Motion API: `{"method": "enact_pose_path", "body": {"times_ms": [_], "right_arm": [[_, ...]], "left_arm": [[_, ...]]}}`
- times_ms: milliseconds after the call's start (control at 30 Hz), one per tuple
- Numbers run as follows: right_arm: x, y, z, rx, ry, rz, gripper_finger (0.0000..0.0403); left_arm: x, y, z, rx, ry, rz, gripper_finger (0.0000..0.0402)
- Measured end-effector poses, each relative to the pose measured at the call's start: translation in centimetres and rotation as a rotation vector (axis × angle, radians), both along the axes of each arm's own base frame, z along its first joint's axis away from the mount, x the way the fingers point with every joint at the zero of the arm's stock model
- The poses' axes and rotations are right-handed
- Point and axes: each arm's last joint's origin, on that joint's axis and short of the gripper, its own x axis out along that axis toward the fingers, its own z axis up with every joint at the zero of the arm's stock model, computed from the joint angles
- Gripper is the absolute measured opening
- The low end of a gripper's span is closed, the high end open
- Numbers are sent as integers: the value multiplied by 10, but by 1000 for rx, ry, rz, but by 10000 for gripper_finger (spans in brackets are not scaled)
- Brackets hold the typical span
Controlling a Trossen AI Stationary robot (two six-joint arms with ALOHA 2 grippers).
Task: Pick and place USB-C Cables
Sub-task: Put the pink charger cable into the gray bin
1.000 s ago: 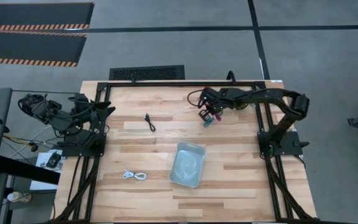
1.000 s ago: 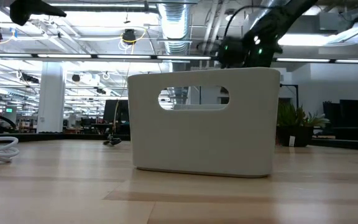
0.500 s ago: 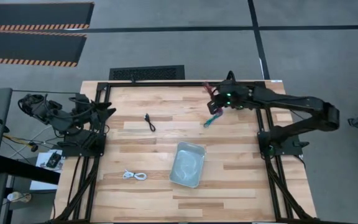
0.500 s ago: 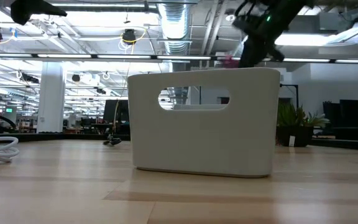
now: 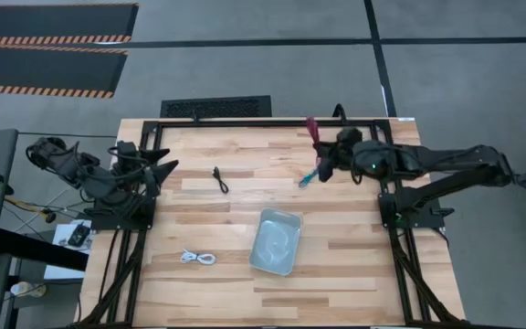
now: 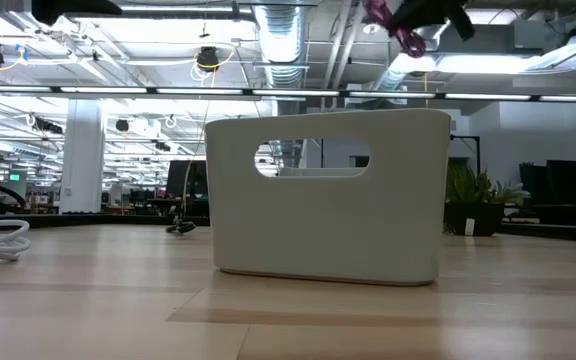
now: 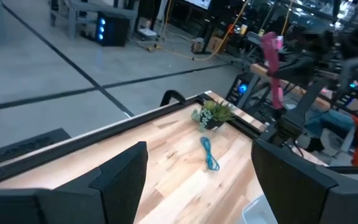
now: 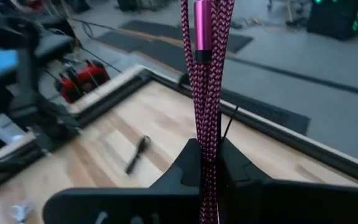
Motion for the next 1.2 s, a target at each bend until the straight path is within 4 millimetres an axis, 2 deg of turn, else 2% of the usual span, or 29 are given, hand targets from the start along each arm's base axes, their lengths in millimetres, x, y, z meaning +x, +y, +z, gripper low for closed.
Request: {"method": "enact_pose_path", "body": {"times_ms": [233,433,633,800,1200], "right_arm": [[31,24,0,-67,-96,97,21],[64,29,-7,-111,-176,129,22],[91,27,-15,-86,-281,239,21],[106,29,-20,-87,-351,287,22],[122,39,-31,-80,-415,372,23]], "left_arm": [[12,-7,-2,46,28,43,274],[30,-16,0,102,44,46,274],[54,-34,14,221,33,-186,274],[68,-43,23,325,-14,-284,274],[111,-25,14,323,0,-362,274]]}}
